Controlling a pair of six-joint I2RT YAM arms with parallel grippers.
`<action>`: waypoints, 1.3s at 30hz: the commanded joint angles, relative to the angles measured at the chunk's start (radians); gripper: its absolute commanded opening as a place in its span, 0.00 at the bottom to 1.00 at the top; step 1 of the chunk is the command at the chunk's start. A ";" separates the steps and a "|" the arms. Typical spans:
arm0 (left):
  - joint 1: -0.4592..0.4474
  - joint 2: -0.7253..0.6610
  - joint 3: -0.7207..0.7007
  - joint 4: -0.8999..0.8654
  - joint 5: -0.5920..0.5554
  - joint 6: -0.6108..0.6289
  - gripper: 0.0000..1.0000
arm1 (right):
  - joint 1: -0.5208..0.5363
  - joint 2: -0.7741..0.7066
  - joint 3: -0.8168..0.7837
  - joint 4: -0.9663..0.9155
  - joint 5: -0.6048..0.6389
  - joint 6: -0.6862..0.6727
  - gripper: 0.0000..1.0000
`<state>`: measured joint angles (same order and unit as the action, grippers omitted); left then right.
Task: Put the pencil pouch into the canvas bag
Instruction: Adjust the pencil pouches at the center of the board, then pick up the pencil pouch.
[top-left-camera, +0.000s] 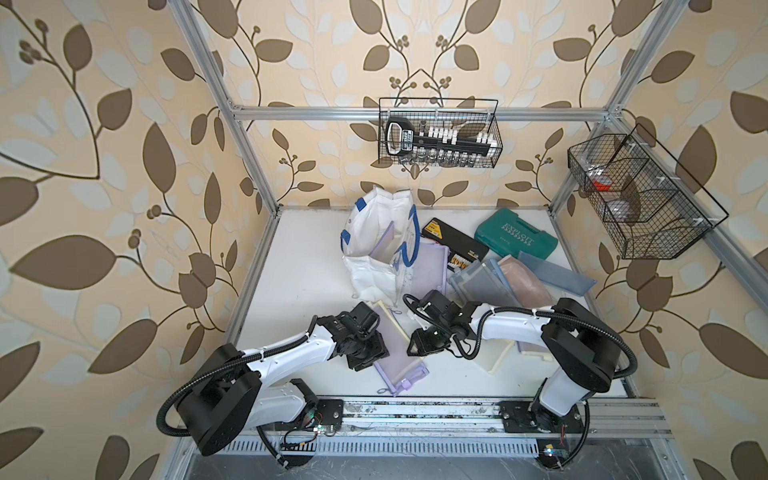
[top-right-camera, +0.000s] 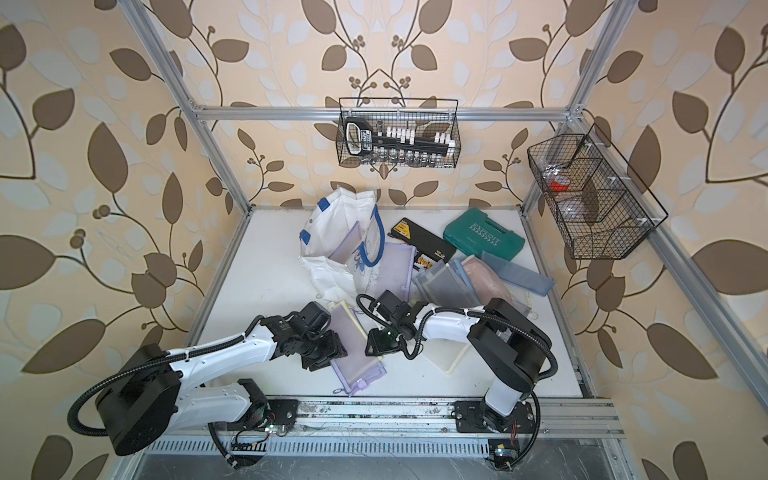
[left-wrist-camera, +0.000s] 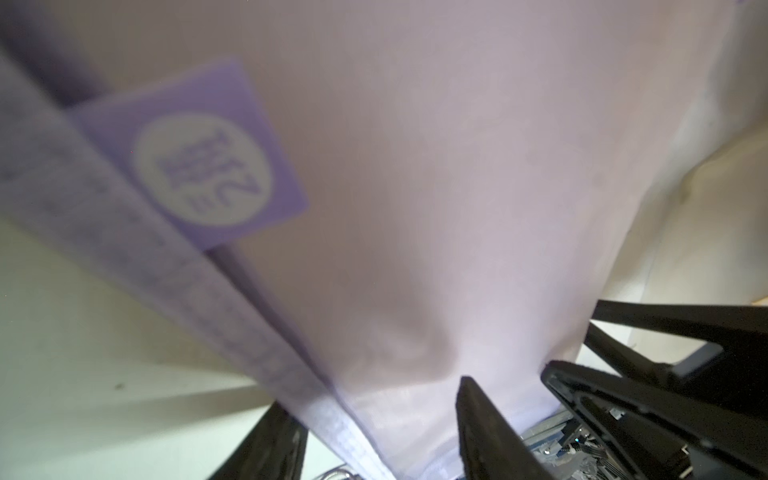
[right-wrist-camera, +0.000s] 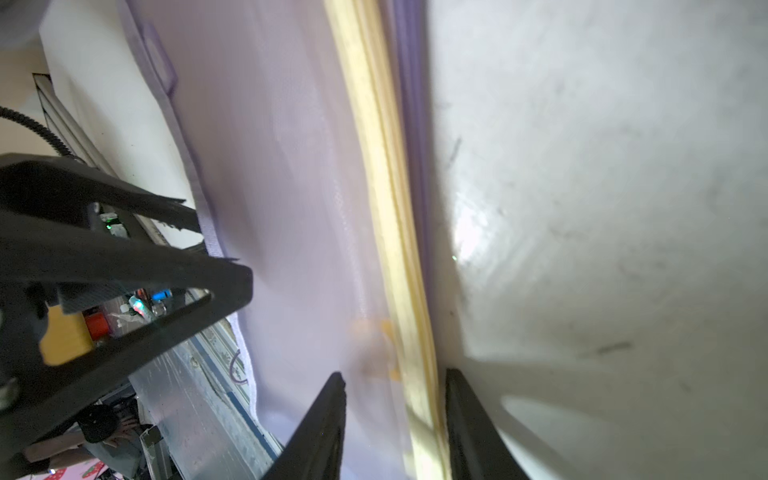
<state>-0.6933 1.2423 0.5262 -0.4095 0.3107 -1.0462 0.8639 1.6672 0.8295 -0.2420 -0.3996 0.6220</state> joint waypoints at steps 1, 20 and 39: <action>-0.003 0.061 0.015 0.013 0.000 0.040 0.52 | 0.006 -0.052 -0.030 -0.009 0.033 0.020 0.33; -0.006 0.069 0.080 -0.042 -0.042 0.091 0.14 | -0.027 -0.231 -0.030 -0.121 0.129 0.005 0.57; -0.012 -0.107 0.099 -0.201 -0.031 0.129 0.00 | -0.027 -0.091 0.011 0.024 0.016 -0.018 0.43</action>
<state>-0.6952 1.1904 0.5991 -0.5148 0.2867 -0.9424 0.8375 1.5818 0.8280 -0.2462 -0.3569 0.6090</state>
